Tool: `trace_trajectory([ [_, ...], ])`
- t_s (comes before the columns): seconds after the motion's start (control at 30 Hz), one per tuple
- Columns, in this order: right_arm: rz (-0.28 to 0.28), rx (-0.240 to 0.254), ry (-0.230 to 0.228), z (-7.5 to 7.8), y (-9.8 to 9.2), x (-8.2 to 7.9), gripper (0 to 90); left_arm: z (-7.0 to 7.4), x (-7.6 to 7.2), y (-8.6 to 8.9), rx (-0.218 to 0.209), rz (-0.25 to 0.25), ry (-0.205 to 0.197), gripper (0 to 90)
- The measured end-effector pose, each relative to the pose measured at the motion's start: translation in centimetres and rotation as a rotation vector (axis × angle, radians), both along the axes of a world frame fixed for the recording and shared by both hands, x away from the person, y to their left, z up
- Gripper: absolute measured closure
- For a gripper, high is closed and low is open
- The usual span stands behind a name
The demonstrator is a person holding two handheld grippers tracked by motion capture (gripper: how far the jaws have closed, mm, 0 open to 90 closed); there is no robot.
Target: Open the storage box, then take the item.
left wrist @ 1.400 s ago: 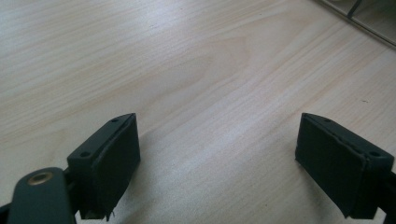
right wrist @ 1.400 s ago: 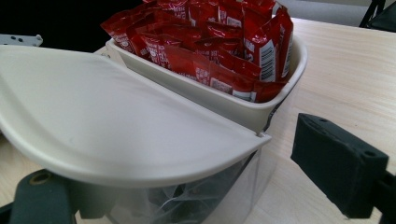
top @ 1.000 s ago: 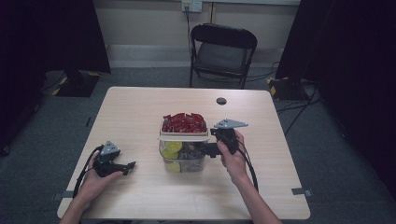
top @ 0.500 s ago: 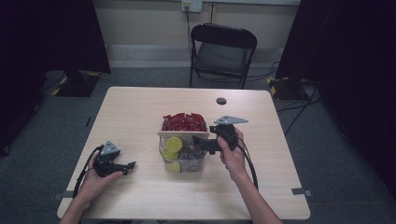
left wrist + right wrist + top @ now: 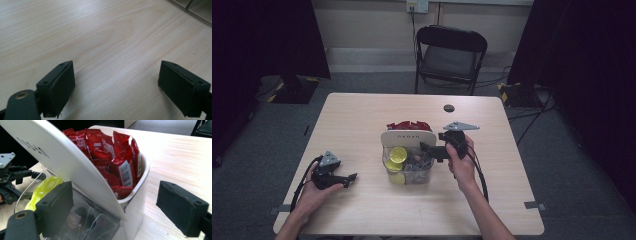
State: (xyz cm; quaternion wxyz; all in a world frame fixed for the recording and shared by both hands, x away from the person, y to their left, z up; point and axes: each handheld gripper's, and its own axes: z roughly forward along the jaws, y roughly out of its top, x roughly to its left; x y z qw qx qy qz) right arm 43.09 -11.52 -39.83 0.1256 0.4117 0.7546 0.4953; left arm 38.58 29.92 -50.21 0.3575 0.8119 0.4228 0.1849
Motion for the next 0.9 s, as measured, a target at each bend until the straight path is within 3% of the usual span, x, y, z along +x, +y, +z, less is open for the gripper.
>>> trace_trajectory([
  [0.3,-0.046,0.011,0.017,-0.06,-0.8,0.45,13.4,0.0,-0.08,-0.04,0.0,0.007,-0.001,13.8],
  [0.73,-0.055,0.017,0.021,-0.04,-0.89,0.43,13.1,0.26,-0.15,0.15,-0.002,0.017,0.02,16.0],
  [0.83,-0.055,0.02,0.02,0.03,-0.87,0.44,13.2,0.42,-0.15,0.22,-0.045,0.027,0.04,17.4],
  [0.9,-0.056,0.02,0.019,0.03,-0.87,0.41,13.6,0.7,-0.24,0.26,-0.061,0.032,0.032,17.7],
])
